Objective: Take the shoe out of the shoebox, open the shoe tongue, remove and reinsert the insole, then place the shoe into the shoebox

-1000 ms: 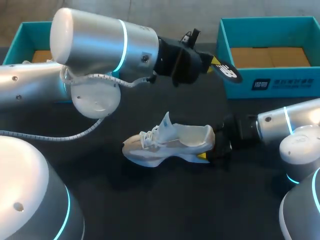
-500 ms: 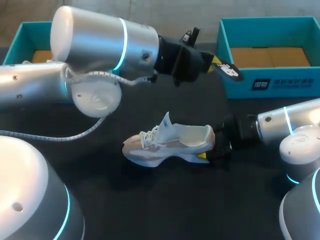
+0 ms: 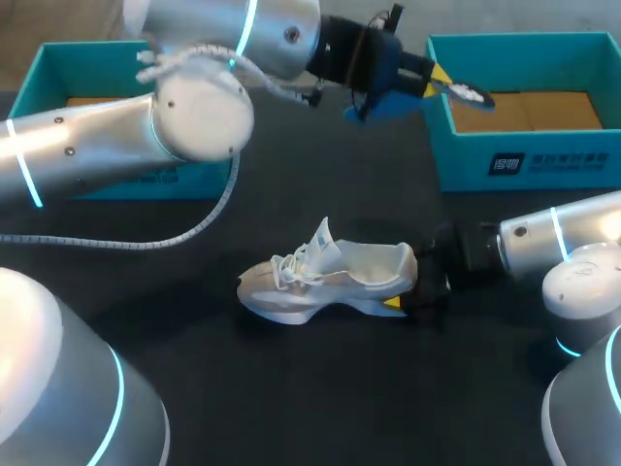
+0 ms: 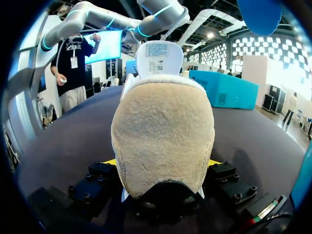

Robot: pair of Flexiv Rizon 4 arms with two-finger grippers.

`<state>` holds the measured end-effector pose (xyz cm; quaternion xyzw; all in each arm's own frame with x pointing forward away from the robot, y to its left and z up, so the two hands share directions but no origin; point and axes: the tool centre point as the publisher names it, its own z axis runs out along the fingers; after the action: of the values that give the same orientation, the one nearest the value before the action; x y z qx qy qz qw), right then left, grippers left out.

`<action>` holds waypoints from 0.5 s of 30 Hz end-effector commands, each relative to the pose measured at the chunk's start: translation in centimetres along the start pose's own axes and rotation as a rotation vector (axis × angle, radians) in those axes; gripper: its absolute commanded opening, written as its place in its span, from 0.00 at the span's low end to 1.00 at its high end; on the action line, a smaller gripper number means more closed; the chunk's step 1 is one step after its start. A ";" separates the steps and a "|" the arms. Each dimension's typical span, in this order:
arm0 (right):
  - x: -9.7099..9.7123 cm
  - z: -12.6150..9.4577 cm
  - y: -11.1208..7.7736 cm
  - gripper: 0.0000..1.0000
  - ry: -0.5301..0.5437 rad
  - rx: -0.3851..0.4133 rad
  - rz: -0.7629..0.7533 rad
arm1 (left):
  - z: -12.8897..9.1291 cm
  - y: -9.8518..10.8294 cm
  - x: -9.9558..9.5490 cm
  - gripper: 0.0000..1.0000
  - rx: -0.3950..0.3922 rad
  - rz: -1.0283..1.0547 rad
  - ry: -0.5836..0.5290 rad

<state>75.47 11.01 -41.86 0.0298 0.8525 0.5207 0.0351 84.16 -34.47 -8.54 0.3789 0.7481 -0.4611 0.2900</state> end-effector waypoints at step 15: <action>0.0 0.2 0.0 0.00 -0.001 0.003 0.000 | -4.2 -4.9 -0.2 0.00 0.184 -0.362 0.118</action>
<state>75.48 11.00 -41.85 0.0298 0.8525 0.5206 0.0352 80.52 -32.81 -5.24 0.2979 0.7632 -0.5601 0.1225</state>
